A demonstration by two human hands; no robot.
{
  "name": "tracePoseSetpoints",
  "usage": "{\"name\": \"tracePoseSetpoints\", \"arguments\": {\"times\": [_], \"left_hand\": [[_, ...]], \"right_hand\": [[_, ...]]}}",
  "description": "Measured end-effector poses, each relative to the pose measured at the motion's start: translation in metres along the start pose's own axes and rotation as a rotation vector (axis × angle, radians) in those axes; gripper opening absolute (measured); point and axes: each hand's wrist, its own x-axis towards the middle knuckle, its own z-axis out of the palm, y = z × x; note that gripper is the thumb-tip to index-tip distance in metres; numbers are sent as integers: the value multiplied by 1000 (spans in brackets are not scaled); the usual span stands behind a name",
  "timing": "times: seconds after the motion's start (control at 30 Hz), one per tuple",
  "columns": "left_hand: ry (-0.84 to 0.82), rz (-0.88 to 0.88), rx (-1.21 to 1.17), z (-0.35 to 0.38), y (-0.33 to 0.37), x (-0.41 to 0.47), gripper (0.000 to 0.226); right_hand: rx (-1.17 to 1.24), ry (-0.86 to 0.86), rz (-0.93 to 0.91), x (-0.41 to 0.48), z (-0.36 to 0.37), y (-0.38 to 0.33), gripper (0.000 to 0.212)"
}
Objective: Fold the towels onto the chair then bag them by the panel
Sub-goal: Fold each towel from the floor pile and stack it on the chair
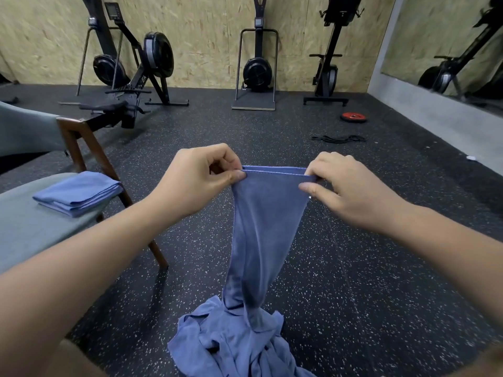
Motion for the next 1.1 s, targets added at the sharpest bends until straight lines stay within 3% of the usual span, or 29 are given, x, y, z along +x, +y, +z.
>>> {"name": "tracePoseSetpoints", "arguments": {"times": [0.2,0.3,0.5,0.6,0.77,1.1], "left_hand": [[27,-2,-6,2,1,0,13],[31,-7,-37,4,5,0,10],[-55,44,-84,16,20,-4,8],[-119,82,-88,26,29,-7,9],[-128,15,-218,40,31,-8,26],[-235,-194,-593,60,13,-23,27]], "right_hand": [[387,127,106,-3,3,-8,9],[438,73,164,-2,-1,-8,26],[228,-165,142,-3,-2,-16,53],[349,-165,116,-3,8,-28,62],[513,-85,71,0,18,-35,10],[631,-85,84,5,9,-23,11]]}}
